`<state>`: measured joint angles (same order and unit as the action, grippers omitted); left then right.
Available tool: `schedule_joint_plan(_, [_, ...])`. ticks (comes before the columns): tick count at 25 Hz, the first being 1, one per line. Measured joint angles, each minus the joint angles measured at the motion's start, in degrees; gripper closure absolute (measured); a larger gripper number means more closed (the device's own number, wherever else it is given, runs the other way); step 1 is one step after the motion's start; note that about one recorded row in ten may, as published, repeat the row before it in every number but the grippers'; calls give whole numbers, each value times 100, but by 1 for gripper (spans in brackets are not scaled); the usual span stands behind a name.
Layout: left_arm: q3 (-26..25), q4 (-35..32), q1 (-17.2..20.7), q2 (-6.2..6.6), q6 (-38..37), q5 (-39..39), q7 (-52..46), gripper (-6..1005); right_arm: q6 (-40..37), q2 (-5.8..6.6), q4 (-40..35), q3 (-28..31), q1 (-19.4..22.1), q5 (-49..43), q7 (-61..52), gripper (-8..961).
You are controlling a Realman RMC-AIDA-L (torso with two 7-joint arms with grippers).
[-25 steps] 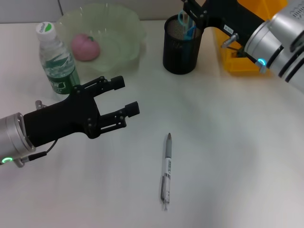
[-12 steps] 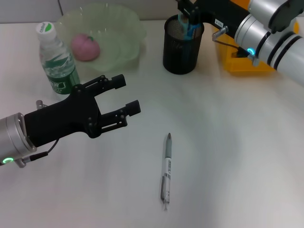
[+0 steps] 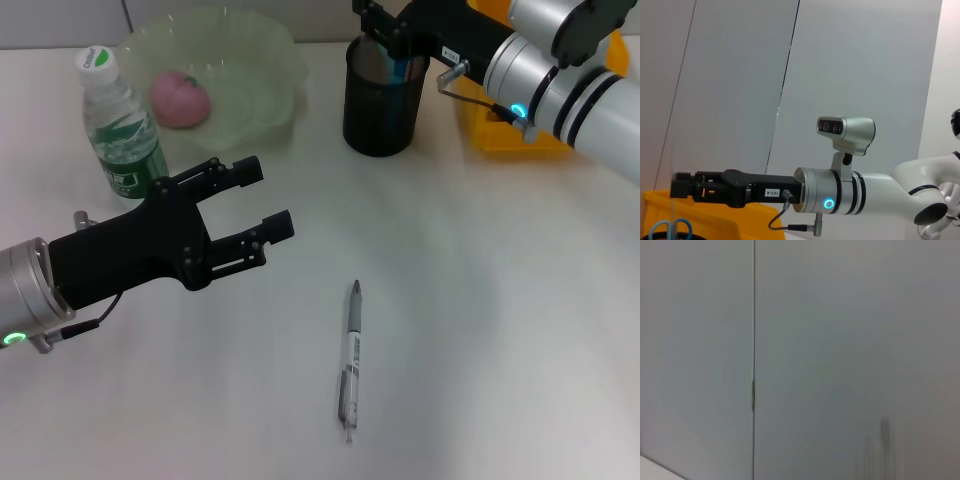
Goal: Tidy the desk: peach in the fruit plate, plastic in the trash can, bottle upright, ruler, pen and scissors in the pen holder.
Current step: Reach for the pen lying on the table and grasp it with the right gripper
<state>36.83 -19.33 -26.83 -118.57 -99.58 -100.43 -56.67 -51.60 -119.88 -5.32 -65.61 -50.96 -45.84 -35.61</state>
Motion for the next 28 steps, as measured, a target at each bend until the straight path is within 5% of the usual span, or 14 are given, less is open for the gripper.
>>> schedule_joint_plan(5, [0, 0, 13, 12, 0, 2, 0, 224, -34, 0, -30, 36, 43, 23, -41, 440])
schedule_joint_plan(9, [10, -8, 19, 14, 10, 1, 4, 224, -121, 0, -139, 79, 160, 72, -144, 295])
schedule_joint_plan(11, [13, -17, 22, 16, 22, 1, 6, 224, -396, 1, -333, 87, 365, 149, -382, 223])
schedule_joint_plan(17, [35, -144, 75, 58, 19, -57, 12, 224, -1755, 75, -1280, -13, 1211, 94, -1510, 223])
schedule_joint_plan(23, [62, -399, 133, 214, -64, -387, -73, 224, -3026, 298, -2644, -22, 1810, -1275, -3053, 222])
schedule_joint_plan(28, [61, -439, 128, 430, -219, -642, -249, 224, -3902, 655, -3731, 264, 1406, -4155, -4903, 222])
